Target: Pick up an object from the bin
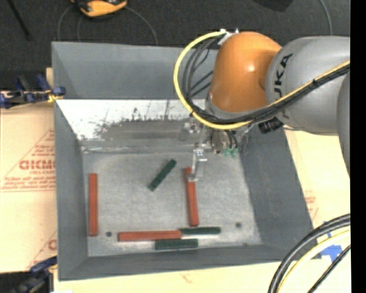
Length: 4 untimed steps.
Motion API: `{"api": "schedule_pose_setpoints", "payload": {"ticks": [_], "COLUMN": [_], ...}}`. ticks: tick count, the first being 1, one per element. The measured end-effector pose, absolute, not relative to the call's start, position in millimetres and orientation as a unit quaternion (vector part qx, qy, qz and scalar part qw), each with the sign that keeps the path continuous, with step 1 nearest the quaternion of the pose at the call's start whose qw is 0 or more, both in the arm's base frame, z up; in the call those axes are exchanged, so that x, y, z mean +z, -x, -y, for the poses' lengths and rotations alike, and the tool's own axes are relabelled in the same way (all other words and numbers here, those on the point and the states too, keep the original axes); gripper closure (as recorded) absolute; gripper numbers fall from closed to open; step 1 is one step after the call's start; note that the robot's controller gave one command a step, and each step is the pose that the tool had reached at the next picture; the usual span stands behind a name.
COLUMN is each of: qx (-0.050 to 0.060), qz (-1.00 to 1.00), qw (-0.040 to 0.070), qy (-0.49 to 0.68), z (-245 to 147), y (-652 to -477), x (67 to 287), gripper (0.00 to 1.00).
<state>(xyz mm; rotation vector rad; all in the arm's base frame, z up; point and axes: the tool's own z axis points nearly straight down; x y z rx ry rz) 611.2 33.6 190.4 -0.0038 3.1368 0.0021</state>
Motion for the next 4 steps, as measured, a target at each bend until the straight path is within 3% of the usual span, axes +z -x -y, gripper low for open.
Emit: {"api": "schedule_pose_setpoints", "payload": {"ticks": [1, 2, 3, 4], "qx": [0.001, -0.001, -0.001, 0.0], "qz": [-1.0, -0.999, -0.989, -0.981], "qw": [0.002, 0.005, 0.005, 0.002], "qy": [0.001, 0.038, 0.149, 0.194], "z": [-34, -40, -38, -36], "y": [-611.2, -604.8, -626.4, -605.1], "x": [190, 149, 96, 71], "gripper": [0.0, 0.0, 0.0, 1.0]}}
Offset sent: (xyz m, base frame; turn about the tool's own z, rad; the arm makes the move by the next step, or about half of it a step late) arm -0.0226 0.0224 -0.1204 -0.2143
